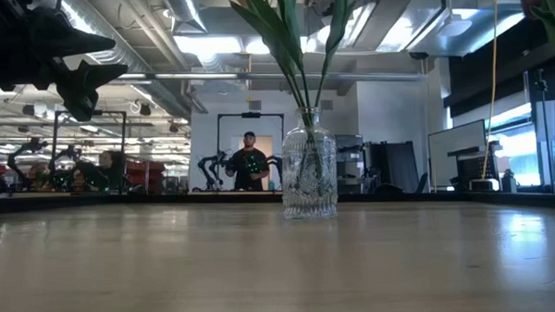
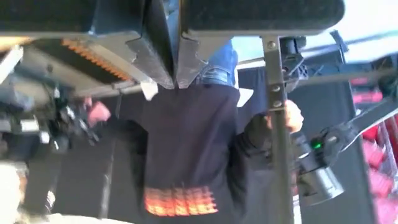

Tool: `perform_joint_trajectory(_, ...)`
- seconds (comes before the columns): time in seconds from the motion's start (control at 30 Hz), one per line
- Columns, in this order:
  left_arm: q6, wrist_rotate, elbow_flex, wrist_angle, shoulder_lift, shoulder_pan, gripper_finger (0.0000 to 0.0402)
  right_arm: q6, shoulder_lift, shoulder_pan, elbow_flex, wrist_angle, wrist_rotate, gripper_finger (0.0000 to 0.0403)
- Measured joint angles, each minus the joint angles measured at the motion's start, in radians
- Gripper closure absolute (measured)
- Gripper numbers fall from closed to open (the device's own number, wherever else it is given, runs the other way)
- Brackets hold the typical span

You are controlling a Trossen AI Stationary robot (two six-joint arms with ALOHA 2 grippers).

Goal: Sort flowers into vase by color
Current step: Return to Home Position

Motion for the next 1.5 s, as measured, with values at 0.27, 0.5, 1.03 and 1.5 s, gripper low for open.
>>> perform_joint_trajectory(0.27,-0.026,0.0,0.0,0.0,0.0,0.0,0.0233,0.048,0.0,0.124,-0.02,0.233,-0.002,0.0381)
perform_joint_trajectory(0.5,-0.028,0.0,0.0,0.0,0.0,0.0,0.0233,0.154,0.0,0.447,-0.112,0.416,0.191,0.0381)
perform_joint_trajectory(1.03,-0.029,0.0,0.0,0.0,0.001,0.0,0.0233,0.153,0.0,0.758,-0.203,0.324,0.296,0.0381)
perform_joint_trajectory(1.5,-0.023,0.0,0.0,-0.001,0.003,0.0,0.0233,0.216,0.0,0.855,-0.373,0.475,0.362,0.0381)
